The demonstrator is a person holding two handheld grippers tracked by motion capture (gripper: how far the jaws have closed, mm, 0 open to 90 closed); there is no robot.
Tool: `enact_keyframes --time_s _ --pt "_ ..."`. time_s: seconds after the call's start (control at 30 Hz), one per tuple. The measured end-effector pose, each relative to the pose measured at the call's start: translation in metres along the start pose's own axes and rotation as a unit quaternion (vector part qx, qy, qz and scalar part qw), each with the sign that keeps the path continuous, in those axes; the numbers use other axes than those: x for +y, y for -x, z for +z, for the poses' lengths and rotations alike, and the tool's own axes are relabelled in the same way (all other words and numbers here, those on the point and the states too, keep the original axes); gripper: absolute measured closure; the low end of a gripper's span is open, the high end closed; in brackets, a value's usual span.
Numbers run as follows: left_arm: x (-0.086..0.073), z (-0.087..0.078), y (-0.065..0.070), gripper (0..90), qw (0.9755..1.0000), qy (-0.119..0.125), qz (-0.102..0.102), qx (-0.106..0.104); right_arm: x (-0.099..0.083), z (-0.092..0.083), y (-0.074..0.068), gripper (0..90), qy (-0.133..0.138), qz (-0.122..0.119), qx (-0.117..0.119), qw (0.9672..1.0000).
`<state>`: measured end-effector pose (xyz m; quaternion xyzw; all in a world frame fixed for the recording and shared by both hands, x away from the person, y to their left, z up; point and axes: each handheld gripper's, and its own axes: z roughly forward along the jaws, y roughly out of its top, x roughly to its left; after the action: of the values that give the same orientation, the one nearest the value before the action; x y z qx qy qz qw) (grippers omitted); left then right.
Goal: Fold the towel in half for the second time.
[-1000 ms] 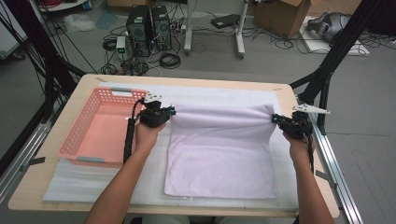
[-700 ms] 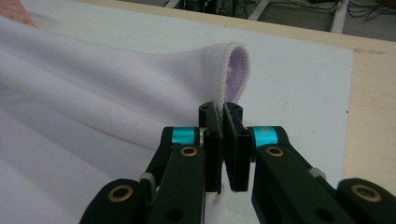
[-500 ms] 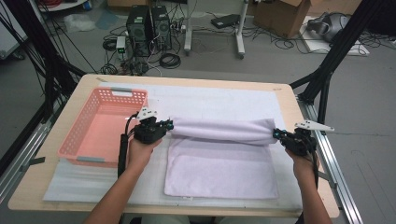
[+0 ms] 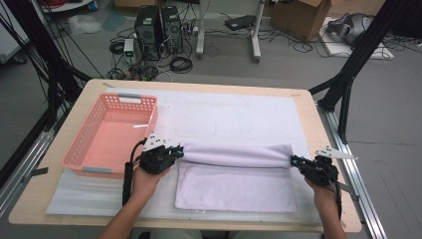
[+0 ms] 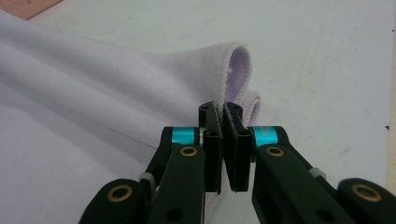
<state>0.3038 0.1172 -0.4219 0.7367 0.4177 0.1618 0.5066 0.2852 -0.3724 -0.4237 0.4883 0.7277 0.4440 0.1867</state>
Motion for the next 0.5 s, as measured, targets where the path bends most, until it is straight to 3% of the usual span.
enact_keyframes --time_s 0.13,0.27,0.33,0.37,0.5 --pt "-0.007 0.001 0.004 85.2 0.9999 -0.013 0.01 0.0 -0.007 0.0 -0.005 86.7 -0.019 -0.011 -0.003 0.9997" --pt "-0.009 0.001 0.003 82.2 0.9998 -0.018 0.004 0.004 -0.011 0.0 -0.005 85.8 -0.023 -0.007 -0.005 0.9997" --pt "-0.008 0.003 0.003 70.8 0.9998 -0.018 -0.004 0.004 -0.01 -0.001 -0.005 81.9 -0.02 -0.01 -0.008 0.9997" --pt "-0.008 0.004 0.002 63.3 0.9998 -0.02 -0.01 -0.001 -0.01 -0.001 -0.005 75.7 -0.019 -0.009 -0.012 0.9997" --pt "-0.004 0.007 0.004 49.3 0.9998 -0.02 -0.005 0.002 -0.006 -0.004 -0.001 62.7 -0.004 0.009 -0.02 0.9997"
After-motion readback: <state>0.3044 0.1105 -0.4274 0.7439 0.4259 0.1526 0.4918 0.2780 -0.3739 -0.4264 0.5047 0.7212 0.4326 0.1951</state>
